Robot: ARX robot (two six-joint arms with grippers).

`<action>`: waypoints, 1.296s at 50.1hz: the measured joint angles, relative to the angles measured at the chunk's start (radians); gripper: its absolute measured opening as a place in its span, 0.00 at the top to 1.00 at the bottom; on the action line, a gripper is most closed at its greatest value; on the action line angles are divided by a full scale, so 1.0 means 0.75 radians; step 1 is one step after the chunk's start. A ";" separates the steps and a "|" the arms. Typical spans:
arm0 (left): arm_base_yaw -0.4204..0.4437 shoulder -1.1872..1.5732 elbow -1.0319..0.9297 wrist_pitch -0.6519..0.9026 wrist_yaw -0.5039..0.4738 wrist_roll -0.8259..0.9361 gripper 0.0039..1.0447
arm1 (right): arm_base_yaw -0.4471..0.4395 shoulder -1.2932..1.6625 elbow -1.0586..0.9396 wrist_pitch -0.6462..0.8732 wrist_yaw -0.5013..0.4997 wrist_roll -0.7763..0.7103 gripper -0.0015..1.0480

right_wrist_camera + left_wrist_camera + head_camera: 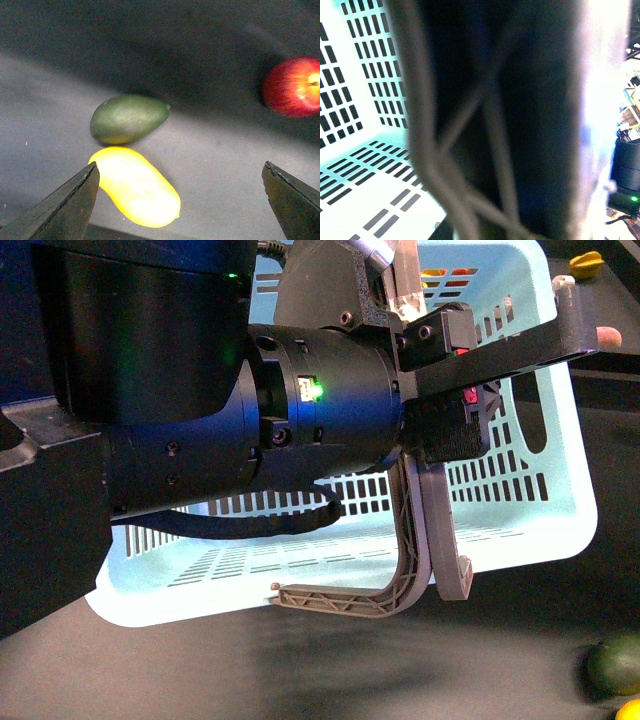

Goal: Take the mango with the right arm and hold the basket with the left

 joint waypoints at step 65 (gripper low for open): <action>0.000 0.000 0.000 0.000 -0.005 0.000 0.85 | 0.172 0.936 0.594 -0.192 0.206 -0.468 0.16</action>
